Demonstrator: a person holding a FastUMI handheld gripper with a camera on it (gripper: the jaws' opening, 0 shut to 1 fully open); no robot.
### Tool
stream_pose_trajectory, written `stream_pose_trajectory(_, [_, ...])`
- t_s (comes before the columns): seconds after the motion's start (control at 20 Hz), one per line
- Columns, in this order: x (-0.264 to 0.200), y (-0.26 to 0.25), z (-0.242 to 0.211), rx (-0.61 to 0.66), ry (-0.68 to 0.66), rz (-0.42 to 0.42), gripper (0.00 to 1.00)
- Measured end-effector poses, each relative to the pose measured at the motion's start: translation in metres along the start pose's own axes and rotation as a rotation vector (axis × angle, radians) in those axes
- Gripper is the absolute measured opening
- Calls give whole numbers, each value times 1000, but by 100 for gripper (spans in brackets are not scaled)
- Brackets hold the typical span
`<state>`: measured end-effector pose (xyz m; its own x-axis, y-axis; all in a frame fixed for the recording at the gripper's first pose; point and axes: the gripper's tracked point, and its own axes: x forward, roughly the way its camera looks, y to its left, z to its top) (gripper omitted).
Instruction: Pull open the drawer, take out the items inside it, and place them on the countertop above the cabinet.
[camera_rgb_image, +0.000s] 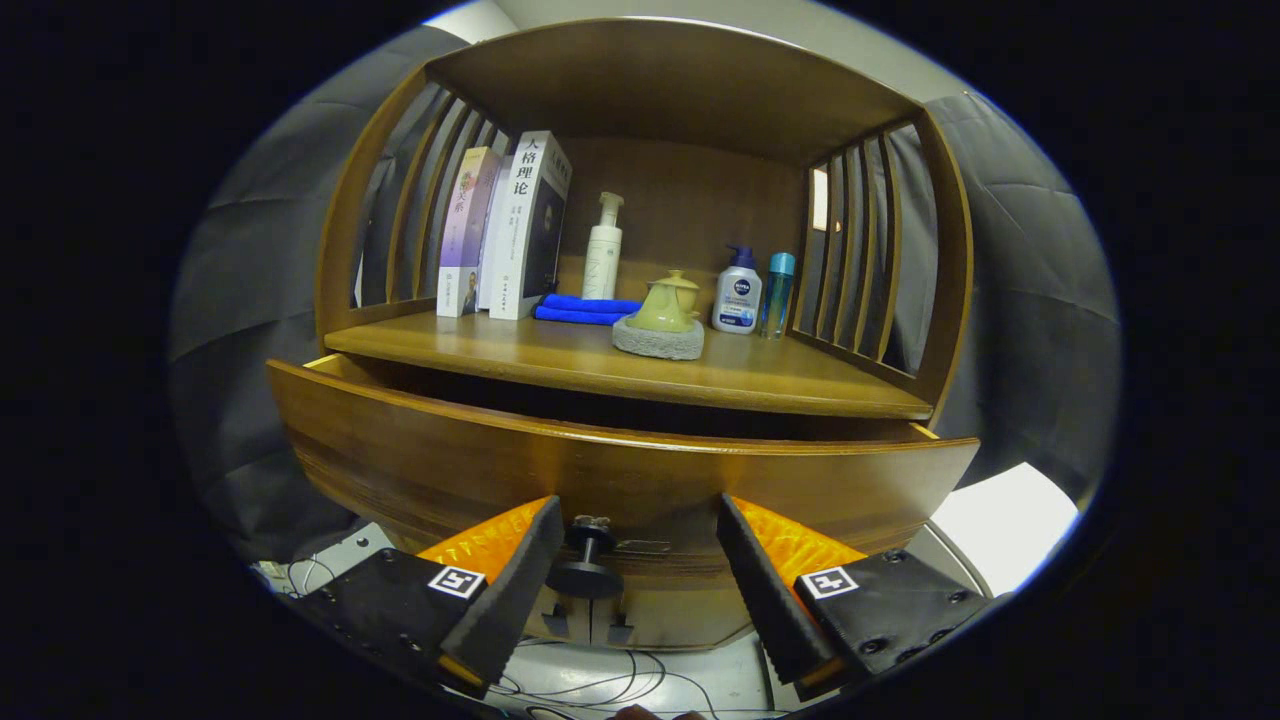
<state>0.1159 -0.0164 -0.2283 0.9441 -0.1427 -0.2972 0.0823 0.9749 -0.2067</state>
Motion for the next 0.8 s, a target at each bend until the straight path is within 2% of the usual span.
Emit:
stream_pose_trajectory(0.45, [42, 6, 7, -2, 36, -7, 98])
stream_pose_trajectory(0.8, [46, 6, 9, 0, 33, -22, 98])
